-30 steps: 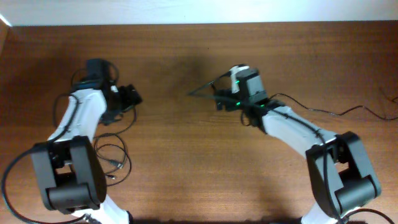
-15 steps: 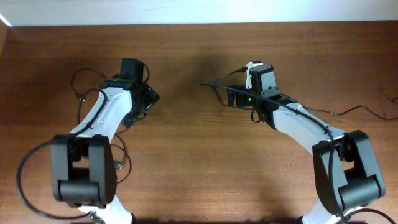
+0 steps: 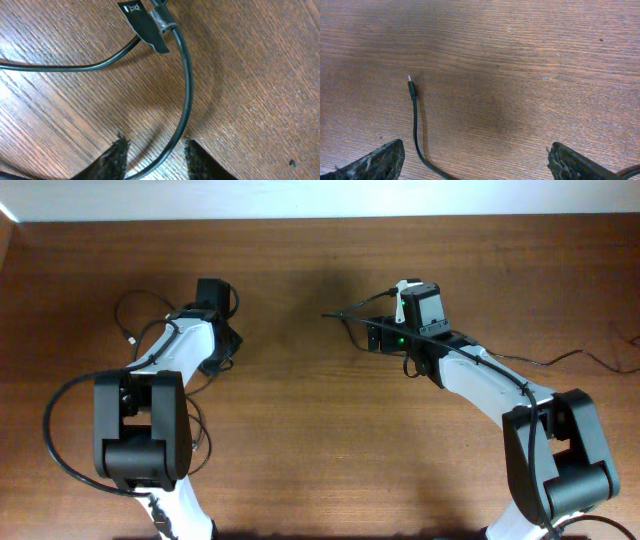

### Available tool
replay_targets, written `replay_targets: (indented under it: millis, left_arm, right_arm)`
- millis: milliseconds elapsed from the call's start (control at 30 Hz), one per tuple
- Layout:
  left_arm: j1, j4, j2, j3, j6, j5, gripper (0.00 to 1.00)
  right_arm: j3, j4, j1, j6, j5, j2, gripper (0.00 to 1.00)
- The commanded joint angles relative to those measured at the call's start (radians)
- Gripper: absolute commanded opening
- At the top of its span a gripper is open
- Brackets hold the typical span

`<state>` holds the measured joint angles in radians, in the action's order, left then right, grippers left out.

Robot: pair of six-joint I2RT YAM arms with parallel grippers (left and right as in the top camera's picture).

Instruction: Untangle cables

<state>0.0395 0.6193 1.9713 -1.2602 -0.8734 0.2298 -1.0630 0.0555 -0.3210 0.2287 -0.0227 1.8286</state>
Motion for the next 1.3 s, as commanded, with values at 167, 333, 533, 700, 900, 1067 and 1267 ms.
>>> replay_targets:
  millis: [167,333,533,700,900,1067,1267]
  left_arm:
    - [0.055,-0.046,0.016,0.018,0.196,-0.14,0.0]
    - [0.238,-0.061,0.016,0.018,0.538,-0.186,0.0]
    - [0.45,-0.069,0.016,0.018,0.813,-0.187,0.0]
    - [0.556,-0.078,0.016,0.018,0.924,-0.181,0.0]
    - [0.545,-0.084,0.009,0.01,0.908,-0.179,0.0]
    - [0.513,-0.076,-0.097,-0.005,0.909,-0.177,0.59]
    - [0.493,-0.05,-0.234,-0.005,0.908,-0.182,0.99]
  right_arm:
    - [-0.002,0.0,0.003,-0.002,0.009,0.011,0.84]
    - [-0.002,0.02,0.029,0.051,0.017,0.011,0.81]
    - [-0.002,0.095,0.113,0.121,0.0,0.011,0.8]
    - [-0.002,0.095,0.113,0.121,0.0,0.011,0.8]
    - [-0.002,0.094,0.113,0.121,-0.087,0.011,0.9]
    - [-0.002,0.087,0.112,0.121,-0.204,0.011,0.99]
    - [-0.002,0.079,0.111,0.129,-0.293,0.011,0.99]
